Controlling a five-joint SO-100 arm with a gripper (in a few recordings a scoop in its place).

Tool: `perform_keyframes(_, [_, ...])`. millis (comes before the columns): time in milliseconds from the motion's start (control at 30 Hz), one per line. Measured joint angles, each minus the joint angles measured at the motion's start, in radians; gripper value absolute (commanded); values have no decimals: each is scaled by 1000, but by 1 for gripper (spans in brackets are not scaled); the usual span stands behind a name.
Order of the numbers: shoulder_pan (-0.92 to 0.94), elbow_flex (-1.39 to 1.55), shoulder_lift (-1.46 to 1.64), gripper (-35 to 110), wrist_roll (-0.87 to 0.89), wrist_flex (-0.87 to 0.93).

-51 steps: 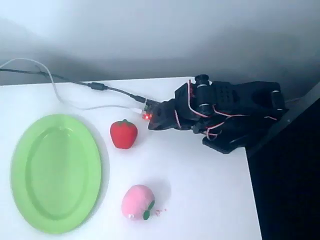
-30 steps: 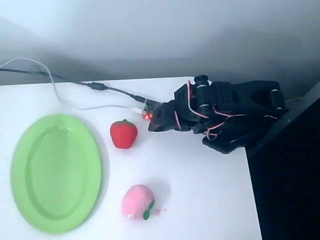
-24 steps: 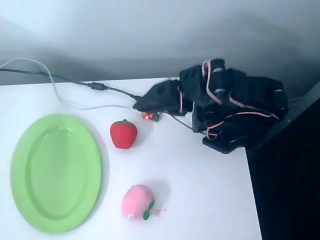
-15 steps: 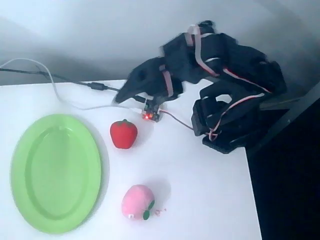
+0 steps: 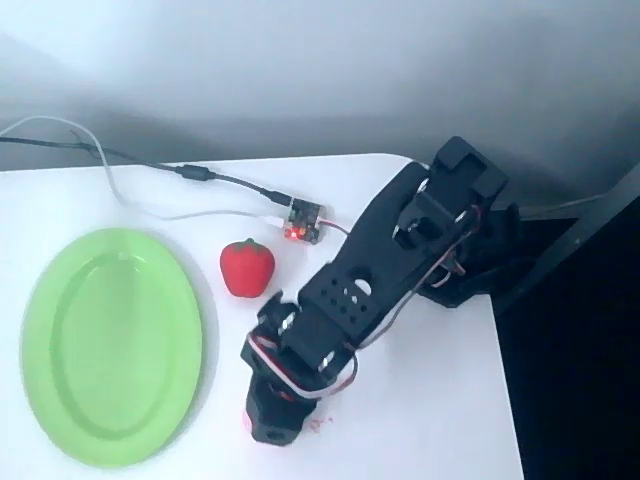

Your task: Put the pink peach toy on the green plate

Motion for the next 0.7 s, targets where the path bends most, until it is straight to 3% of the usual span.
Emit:
perform_keyframes(233, [-32,6,-156,43,40,-49])
perform_keyframes(333, [-51,6,-219,29,72,-74])
perform_keyframes(400, [-61,6,-264,0,81,-75])
perform_keyframes(700, [-69,-17,-275,0,137,-101])
